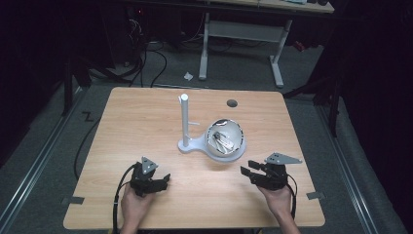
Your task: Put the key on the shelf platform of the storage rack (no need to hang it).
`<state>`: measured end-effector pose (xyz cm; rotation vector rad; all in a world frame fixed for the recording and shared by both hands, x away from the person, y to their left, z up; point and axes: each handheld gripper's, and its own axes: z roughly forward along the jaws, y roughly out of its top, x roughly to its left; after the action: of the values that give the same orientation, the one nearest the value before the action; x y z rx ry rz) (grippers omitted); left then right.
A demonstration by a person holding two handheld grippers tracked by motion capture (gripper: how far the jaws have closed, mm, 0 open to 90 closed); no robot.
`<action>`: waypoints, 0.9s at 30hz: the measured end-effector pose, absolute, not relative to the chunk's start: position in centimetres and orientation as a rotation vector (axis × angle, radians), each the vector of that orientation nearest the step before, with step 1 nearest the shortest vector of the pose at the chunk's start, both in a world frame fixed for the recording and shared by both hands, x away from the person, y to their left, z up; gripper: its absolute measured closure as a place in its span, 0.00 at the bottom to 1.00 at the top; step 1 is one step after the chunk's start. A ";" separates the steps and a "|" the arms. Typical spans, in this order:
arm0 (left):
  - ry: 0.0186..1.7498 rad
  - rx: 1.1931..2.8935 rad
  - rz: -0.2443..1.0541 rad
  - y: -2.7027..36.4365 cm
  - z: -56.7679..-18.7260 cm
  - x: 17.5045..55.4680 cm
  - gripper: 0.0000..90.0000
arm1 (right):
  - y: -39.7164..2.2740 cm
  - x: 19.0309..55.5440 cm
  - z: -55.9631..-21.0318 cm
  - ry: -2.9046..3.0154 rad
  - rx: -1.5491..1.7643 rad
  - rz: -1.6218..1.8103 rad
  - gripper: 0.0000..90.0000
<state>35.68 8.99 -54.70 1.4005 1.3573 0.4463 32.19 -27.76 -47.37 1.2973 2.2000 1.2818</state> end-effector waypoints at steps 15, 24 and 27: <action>1.356 1.402 0.446 9.0 -54.7 35.7 0.25 | -26.6 32.1 -49.4 2.236 1.305 1.225 0.58; 1.355 1.403 0.446 9.0 -54.7 35.7 0.25 | -25.9 32.2 -51.0 2.252 1.307 1.131 0.54; 1.355 1.402 0.446 9.0 -54.7 35.7 0.25 | -25.5 32.3 -51.5 2.255 1.297 1.089 0.53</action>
<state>35.68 8.99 -54.71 1.4022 1.3553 0.4461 32.25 -25.51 -51.53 1.2975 2.2547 1.0887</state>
